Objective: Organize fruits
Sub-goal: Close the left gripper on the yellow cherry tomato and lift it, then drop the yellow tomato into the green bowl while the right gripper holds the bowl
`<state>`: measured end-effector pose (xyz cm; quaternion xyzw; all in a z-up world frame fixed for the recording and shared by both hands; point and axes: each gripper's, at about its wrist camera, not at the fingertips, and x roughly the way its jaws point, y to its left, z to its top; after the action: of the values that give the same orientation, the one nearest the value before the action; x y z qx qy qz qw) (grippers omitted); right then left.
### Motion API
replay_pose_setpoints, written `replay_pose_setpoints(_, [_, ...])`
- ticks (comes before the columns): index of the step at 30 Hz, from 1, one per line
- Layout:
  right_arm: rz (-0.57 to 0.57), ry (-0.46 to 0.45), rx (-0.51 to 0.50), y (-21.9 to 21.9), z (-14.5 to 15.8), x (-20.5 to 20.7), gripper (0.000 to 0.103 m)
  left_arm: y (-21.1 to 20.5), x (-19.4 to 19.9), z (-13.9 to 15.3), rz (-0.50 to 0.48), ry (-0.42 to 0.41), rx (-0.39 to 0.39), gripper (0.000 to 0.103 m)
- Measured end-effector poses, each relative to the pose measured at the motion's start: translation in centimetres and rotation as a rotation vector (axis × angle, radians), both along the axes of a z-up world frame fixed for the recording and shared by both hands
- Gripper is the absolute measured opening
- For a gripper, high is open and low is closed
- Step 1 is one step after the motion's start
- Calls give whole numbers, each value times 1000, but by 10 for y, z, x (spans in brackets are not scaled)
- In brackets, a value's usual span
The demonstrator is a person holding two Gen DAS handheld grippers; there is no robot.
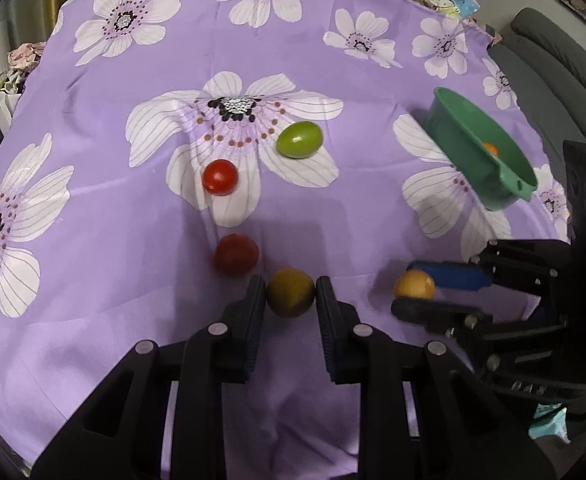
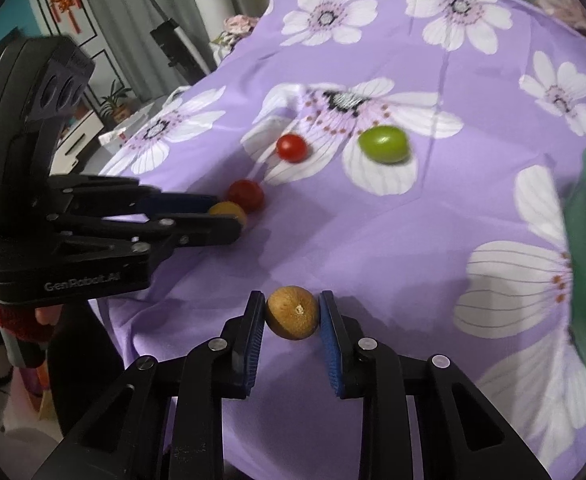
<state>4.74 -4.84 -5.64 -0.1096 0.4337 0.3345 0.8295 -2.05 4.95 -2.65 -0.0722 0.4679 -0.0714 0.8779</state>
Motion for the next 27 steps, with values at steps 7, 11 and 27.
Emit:
replay_pose_setpoints(7, [-71, -52, 43, -31, 20, -4, 29, -14, -6, 3, -22, 6, -11, 25])
replay_pose_setpoints(11, [-109, -80, 63, -49, 28, -5, 29, -24, -6, 7, -33, 9, -28, 25])
replay_pose_setpoints(27, [-226, -147, 160, -105, 42, -3, 29, -74, 15, 34, -101, -42, -35, 25])
